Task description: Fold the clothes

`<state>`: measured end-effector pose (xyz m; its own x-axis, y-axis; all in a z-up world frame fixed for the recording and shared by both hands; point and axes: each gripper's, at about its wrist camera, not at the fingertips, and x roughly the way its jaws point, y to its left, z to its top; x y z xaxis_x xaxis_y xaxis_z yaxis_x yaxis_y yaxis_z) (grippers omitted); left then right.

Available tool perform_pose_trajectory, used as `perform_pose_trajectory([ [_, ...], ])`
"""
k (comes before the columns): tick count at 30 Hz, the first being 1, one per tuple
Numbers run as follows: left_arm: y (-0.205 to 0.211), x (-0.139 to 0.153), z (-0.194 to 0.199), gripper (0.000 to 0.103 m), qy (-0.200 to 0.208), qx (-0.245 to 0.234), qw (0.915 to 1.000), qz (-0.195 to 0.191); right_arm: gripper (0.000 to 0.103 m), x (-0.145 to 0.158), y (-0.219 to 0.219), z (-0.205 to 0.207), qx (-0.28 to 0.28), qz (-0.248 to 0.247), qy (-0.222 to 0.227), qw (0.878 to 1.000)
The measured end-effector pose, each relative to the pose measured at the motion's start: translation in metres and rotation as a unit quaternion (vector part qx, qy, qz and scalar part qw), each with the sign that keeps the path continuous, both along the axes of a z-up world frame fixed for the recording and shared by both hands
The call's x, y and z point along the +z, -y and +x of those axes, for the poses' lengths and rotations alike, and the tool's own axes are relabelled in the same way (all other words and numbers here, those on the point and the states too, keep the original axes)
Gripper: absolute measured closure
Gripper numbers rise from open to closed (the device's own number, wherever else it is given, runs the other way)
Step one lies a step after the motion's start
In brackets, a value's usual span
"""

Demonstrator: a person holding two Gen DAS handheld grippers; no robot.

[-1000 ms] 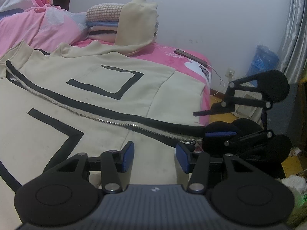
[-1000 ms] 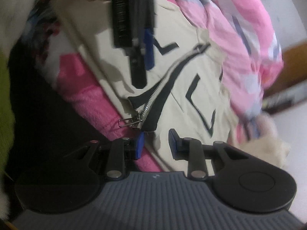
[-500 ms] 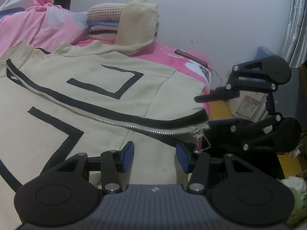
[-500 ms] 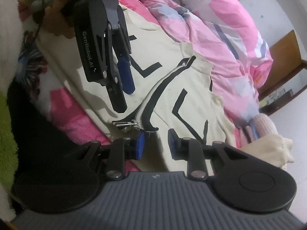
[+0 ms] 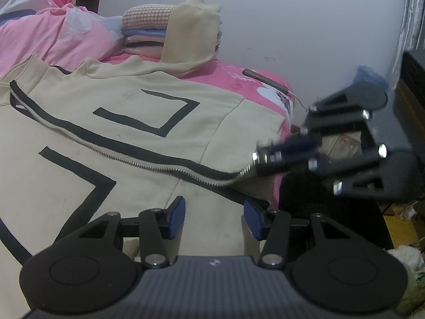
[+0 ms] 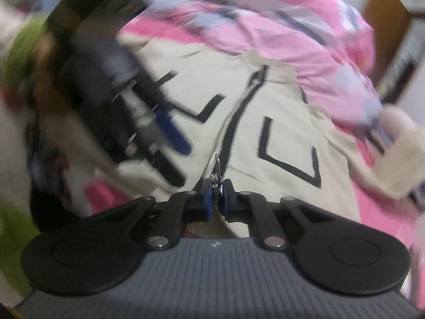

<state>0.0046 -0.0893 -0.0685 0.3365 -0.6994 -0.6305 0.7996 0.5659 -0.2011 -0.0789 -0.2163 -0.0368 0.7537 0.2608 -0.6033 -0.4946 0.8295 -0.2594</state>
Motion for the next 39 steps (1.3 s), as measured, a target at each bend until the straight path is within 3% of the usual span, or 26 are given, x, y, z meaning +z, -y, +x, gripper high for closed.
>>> perform_pose_trajectory([
  [4, -0.008, 0.002, 0.001, 0.054, -0.008, 0.013, 0.9999, -0.007, 0.096, -0.007, 0.001, 0.001, -0.009, 0.036, -0.012, 0.999],
  [11, -0.022, 0.012, 0.011, 0.055, -0.010, 0.060, 0.9977, -0.029, 0.096, -0.033, -0.018, -0.004, 0.013, -0.009, -0.016, 1.000],
  [17, 0.011, 0.008, 0.013, 0.055, 0.016, 0.032, 0.9992, -0.020, 0.091, -0.042, -0.030, -0.014, 0.018, -0.049, 0.004, 0.999],
  [20, 0.025, -0.002, 0.010, 0.054, 0.032, 0.024, 0.9991, 0.012, 0.089, -0.043, -0.033, -0.017, 0.013, -0.051, 0.010, 0.999],
  [25, 0.024, -0.006, 0.011, 0.053, 0.039, 0.021, 0.9989, 0.012, 0.084, -0.036, -0.023, -0.022, 0.010, -0.026, 0.002, 1.000],
  [30, 0.020, -0.009, 0.012, 0.050, 0.038, 0.021, 0.9990, 0.006, 0.082, -0.003, 0.016, -0.023, -0.019, 0.077, -0.020, 0.997],
  [33, 0.019, -0.010, 0.010, 0.050, 0.044, 0.023, 0.9988, 0.005, 0.082, 0.011, 0.042, 0.001, -0.075, 0.144, -0.035, 0.986],
  [35, 0.019, -0.010, 0.008, 0.050, 0.047, 0.027, 0.9985, 0.004, 0.082, 0.011, 0.044, 0.022, -0.093, 0.150, -0.043, 0.983],
  [39, 0.017, -0.012, 0.008, 0.050, 0.044, 0.035, 0.9984, -0.001, 0.082, -0.013, 0.030, 0.075, -0.081, 0.160, -0.101, 0.979],
])
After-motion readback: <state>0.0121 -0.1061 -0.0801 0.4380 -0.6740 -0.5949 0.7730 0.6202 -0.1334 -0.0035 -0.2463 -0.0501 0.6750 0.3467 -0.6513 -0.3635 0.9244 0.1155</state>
